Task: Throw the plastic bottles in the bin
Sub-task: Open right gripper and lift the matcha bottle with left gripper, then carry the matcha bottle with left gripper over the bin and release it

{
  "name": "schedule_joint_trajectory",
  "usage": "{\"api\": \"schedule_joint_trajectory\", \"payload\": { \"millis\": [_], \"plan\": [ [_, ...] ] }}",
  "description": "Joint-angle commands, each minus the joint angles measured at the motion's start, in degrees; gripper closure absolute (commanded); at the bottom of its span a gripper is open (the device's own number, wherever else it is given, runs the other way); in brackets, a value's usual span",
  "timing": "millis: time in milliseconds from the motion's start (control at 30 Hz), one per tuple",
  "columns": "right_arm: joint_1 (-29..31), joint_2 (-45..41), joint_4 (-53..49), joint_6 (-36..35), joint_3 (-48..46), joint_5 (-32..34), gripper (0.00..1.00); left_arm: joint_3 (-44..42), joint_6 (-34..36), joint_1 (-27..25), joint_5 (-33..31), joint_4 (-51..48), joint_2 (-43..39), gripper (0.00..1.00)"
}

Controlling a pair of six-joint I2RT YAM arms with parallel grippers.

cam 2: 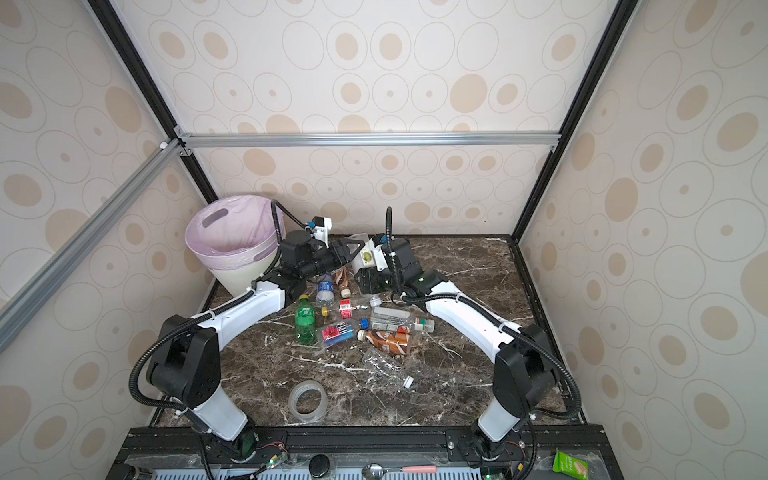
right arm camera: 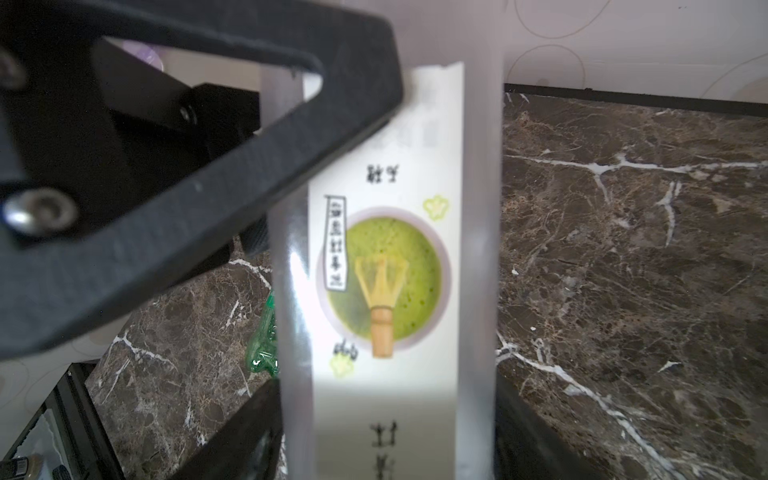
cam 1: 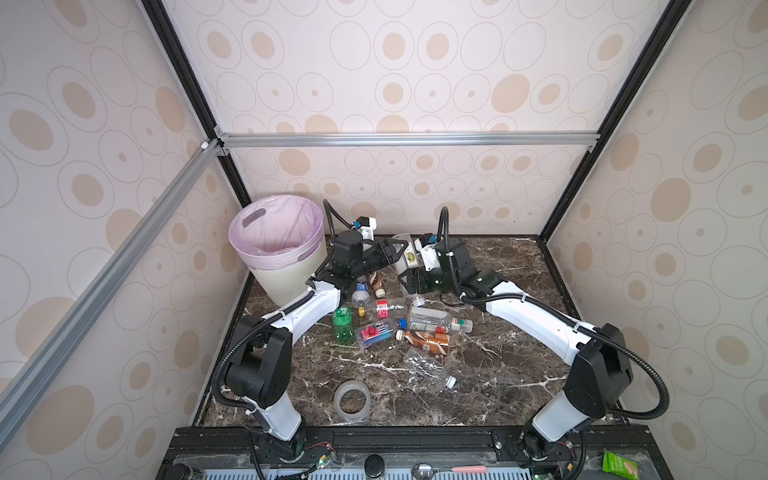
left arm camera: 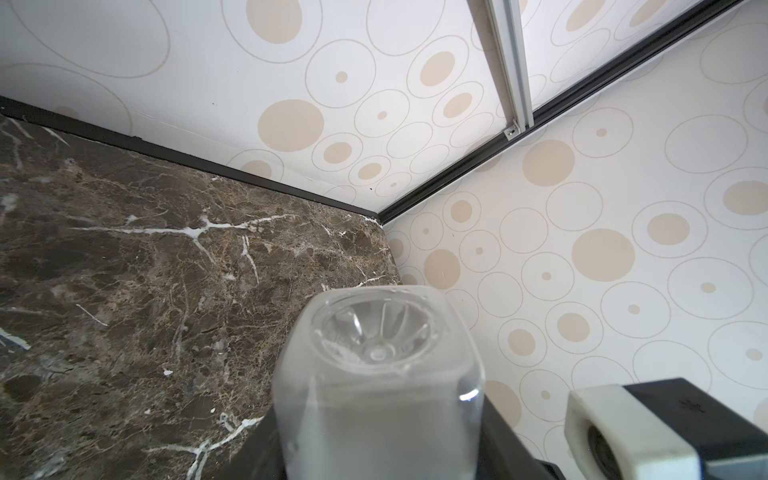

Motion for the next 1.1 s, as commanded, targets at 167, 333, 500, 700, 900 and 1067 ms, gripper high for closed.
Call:
{"api": "schedule_joint_trajectory", "payload": {
  "millis": [167,333,500,700,900,1067],
  "plan": [
    [0.55,-4.26,-0.51,-1.41,-2.64,1.93,0.19,0.8,3.05,0.87,-1.85,-1.38,-1.65,0.54],
    [0.5,-7.19,-1.41,-2.85,-3.72,4.22,0.11,4.68,6.64,2.27,-4.07,-7.09,-2.33,0.54],
    [0.48,-9.7,-2.59,-3.61,-2.59,4.64,0.0,10.68,10.91,4.92,-5.93,-12.62,-3.34,0.54],
    [1.14,-11.25,-2.74,-4.45,1.29,4.72,0.0,22.23,18.84,6.6,-10.07,-21.93,-3.88,0.54],
    [3.83,-8.87,-3.06,-7.93,8.78,3.66,0.0,33.64,28.47,6.85,-18.54,-29.55,-4.53,0.54],
    [7.35,-5.45,-2.68,-12.71,16.65,1.55,0.0,41.69,37.04,7.03,-26.75,-34.45,-5.21,0.53]
  ]
}}
